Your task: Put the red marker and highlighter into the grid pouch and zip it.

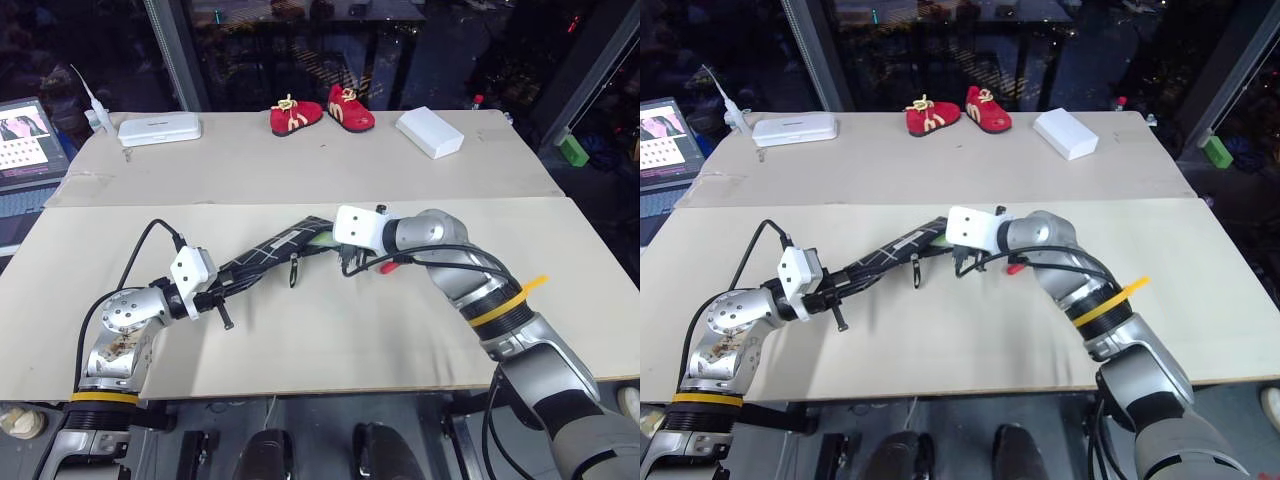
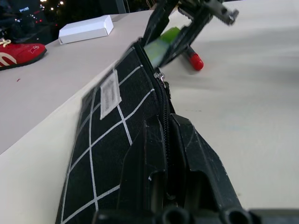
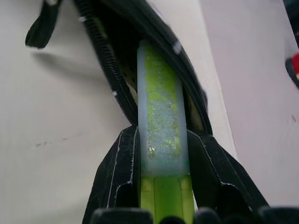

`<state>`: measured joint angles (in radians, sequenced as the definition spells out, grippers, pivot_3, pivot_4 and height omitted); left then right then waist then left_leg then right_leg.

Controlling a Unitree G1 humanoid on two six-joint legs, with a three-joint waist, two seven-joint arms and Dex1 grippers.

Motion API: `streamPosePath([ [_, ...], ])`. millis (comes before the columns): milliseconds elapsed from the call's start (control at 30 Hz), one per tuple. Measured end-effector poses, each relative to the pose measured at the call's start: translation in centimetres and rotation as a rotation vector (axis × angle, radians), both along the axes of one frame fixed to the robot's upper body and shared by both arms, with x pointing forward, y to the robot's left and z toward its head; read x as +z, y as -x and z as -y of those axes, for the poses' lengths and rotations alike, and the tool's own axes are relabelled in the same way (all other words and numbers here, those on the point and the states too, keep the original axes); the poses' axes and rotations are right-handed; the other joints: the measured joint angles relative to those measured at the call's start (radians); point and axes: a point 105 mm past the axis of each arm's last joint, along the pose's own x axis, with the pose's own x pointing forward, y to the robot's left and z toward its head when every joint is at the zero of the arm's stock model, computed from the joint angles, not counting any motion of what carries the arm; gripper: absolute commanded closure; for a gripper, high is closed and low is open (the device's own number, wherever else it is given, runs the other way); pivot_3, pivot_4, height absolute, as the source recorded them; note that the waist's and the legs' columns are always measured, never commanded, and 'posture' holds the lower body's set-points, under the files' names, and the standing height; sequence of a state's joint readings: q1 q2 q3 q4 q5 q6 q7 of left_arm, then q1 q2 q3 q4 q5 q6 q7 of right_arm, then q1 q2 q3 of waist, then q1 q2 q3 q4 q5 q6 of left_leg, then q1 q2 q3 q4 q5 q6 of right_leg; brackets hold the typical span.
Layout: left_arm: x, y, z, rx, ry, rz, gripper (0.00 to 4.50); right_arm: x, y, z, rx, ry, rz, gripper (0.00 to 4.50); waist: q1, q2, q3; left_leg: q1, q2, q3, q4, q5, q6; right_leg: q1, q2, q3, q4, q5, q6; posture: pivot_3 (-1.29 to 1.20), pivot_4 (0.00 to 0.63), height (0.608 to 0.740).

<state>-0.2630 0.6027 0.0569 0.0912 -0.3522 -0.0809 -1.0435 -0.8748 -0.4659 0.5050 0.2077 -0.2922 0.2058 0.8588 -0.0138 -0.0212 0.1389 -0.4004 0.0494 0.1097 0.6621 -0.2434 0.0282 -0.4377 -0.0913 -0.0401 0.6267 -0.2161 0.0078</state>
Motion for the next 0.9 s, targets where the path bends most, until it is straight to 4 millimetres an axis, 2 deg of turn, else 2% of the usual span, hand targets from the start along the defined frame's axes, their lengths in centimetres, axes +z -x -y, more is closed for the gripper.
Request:
streamPosePath([
  [133, 0.1, 0.0, 0.1, -0.006, -0.002, 0.000, 4.50, -1.4, 0.6, -0.5, 0.060, 0.080, 0.065, 3.46, -0.001, 0.000, 0.000, 0.000, 0.000, 0.000, 0.000, 0.000, 0.000, 0.000, 0.000, 0.000, 0.000, 0.000, 0.000, 0.00, 0.150, 0.740],
  [367, 0.1, 0.1, 0.2, -0.013, -0.002, -0.008, 4.50, -2.0, 1.3, -1.9, 0.113, 0.070, 0.098, 3.46, -0.004, 0.000, 0.000, 0.001, 0.000, 0.000, 0.000, 0.000, -0.001, 0.000, 0.001, 0.000, 0.001, 0.000, 0.000, 0.00, 0.150, 0.740],
  [633, 0.3, 0.1, 0.6, -0.016, 0.013, -0.002, 4.50, -0.8, 2.1, -4.6, 0.145, -0.065, 0.077, 3.46, -0.002, 0.000, 0.000, 0.001, 0.000, 0.000, 0.000, 0.001, -0.001, 0.000, 0.000, 0.000, 0.001, 0.000, 0.000, 0.00, 0.150, 0.740],
  [700, 0.2, 0.1, 0.7, -0.015, 0.018, -0.002, 4.50, -0.8, 2.1, -4.5, 0.142, -0.067, 0.073, 2.46, -0.001, 0.000, 0.000, 0.001, 0.000, 0.000, 0.000, 0.001, -0.001, 0.000, 0.000, 0.000, 0.001, 0.000, 0.000, 0.00, 0.150, 0.740],
  [733, 0.2, 0.1, 0.7, -0.015, 0.020, -0.002, 4.50, -0.8, 2.2, -4.5, 0.142, -0.071, 0.069, 2.24, 0.000, 0.000, 0.000, 0.001, 0.000, 0.000, 0.000, 0.001, -0.001, 0.000, 0.000, 0.000, 0.001, 0.000, 0.000, 0.00, 0.150, 0.740],
  [867, 0.1, 0.1, 0.9, -0.021, 0.022, -0.005, 4.50, -0.9, 2.7, -4.1, 0.155, -0.081, 0.027, 0.81, 0.000, 0.000, 0.000, 0.001, 0.000, 0.000, 0.000, 0.001, -0.001, 0.000, 0.000, 0.000, 0.001, 0.000, 0.000, 0.00, 0.150, 0.740],
  [900, 0.1, 0.1, 1.0, -0.023, 0.022, -0.006, 4.50, -0.8, 2.6, -3.8, 0.148, -0.086, 0.024, 0.81, 0.000, 0.000, 0.000, 0.001, 0.000, 0.000, 0.000, 0.001, -0.001, 0.000, 0.000, 0.000, 0.001, 0.000, 0.000, 0.00, 0.150, 0.740],
])
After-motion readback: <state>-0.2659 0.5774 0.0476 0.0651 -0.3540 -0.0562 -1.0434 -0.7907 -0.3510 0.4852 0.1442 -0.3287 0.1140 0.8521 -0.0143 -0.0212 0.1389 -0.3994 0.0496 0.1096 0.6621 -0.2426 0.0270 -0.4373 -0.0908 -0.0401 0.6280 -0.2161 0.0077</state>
